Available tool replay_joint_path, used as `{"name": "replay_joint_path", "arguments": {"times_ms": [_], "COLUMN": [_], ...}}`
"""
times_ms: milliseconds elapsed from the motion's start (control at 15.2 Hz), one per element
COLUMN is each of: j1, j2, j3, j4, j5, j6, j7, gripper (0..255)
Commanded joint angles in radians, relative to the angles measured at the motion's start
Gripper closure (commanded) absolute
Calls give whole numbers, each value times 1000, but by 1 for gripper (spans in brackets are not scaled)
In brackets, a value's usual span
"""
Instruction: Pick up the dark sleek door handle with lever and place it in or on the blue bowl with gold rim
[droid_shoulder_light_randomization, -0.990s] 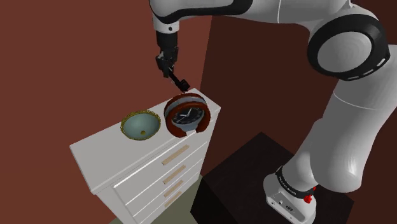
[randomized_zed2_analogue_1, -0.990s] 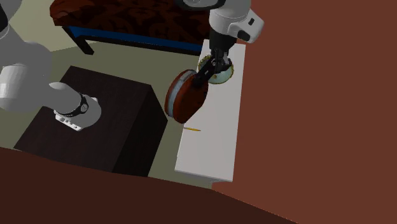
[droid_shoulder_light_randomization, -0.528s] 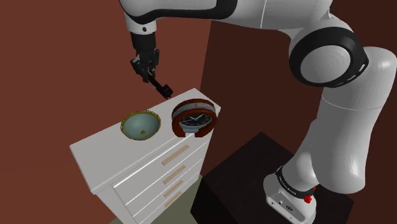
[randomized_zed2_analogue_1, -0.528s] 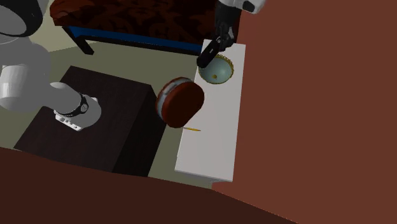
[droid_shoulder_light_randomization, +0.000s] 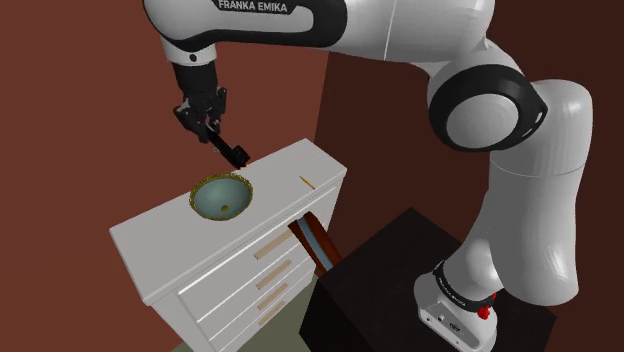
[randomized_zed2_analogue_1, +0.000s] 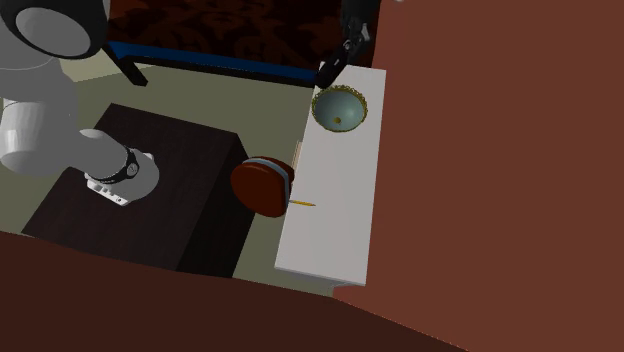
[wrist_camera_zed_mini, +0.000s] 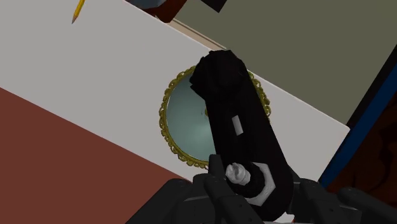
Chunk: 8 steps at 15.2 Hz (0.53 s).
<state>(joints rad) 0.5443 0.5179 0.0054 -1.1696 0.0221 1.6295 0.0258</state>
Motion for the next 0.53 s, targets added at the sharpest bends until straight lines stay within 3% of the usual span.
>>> {"name": "replay_joint_path", "arguments": {"times_ms": [0,462], "j1": [0,0], "j2": [2,-2], "j3": [0,0], "j4": [-23,-124], "j5": [0,0], "j6": [26,122], "j7": [0,-2], "gripper": [255,255]}}
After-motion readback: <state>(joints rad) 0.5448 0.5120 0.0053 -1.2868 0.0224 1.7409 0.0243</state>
